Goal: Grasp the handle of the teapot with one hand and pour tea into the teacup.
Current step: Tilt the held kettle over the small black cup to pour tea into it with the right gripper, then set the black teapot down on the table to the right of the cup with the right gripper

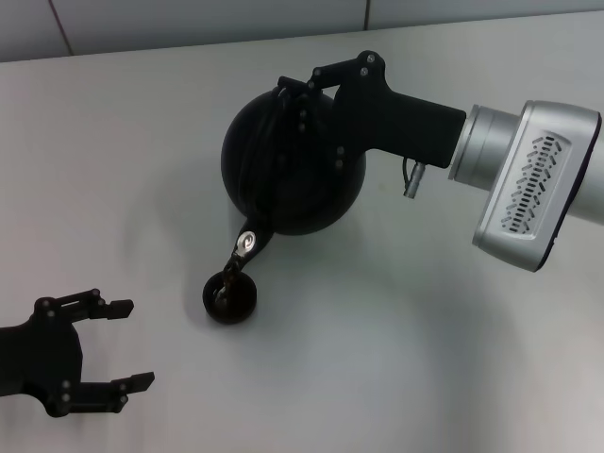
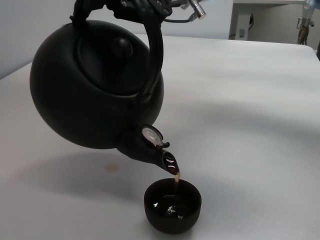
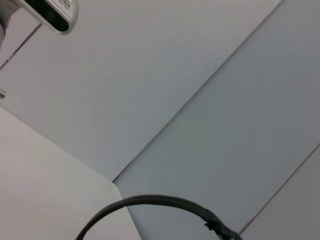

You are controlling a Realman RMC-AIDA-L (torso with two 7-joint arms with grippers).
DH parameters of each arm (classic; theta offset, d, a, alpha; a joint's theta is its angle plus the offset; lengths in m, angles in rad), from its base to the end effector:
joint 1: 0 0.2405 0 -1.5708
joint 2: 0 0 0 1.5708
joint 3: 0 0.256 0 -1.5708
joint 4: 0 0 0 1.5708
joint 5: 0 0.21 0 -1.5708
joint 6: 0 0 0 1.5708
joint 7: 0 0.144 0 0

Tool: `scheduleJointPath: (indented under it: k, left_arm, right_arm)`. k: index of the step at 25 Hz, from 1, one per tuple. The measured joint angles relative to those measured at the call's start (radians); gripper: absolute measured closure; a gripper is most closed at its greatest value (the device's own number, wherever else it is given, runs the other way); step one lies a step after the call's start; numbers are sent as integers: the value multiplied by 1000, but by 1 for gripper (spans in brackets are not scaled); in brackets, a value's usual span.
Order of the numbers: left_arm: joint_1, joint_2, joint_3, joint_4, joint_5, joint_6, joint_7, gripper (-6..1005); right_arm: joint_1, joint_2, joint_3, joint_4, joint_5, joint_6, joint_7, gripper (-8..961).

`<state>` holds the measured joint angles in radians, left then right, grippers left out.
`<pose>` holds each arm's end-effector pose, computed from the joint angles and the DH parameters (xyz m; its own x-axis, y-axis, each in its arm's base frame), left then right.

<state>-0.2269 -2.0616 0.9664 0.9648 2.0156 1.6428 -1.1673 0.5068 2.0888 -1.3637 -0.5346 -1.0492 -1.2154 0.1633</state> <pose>-0.3056 0.2550 0.0128 0.9619 0.1272 0.2419 0.1744 -0.9671 -0.1850 0.2037 0.3537 -0.0456 0.7605 0.5983 -0.2524 0.2423 -0.6221 -0.7445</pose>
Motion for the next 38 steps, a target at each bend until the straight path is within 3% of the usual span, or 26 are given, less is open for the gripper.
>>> scheduleJointPath:
  k: [15,29,38]
  left_arm:
    - [0,0,0,-2,0,-3,0,137]
    - [3,0,0,-2,0,2,0,137]
    - [9,0,0,-2,0,3,1,137]
  right_arm:
    - [-35,4,9,61,51,-56,11,873]
    - [-72,3,4,121,294,-109,19,874]
    - [-62,-7,40,192,463,-78,249,875]
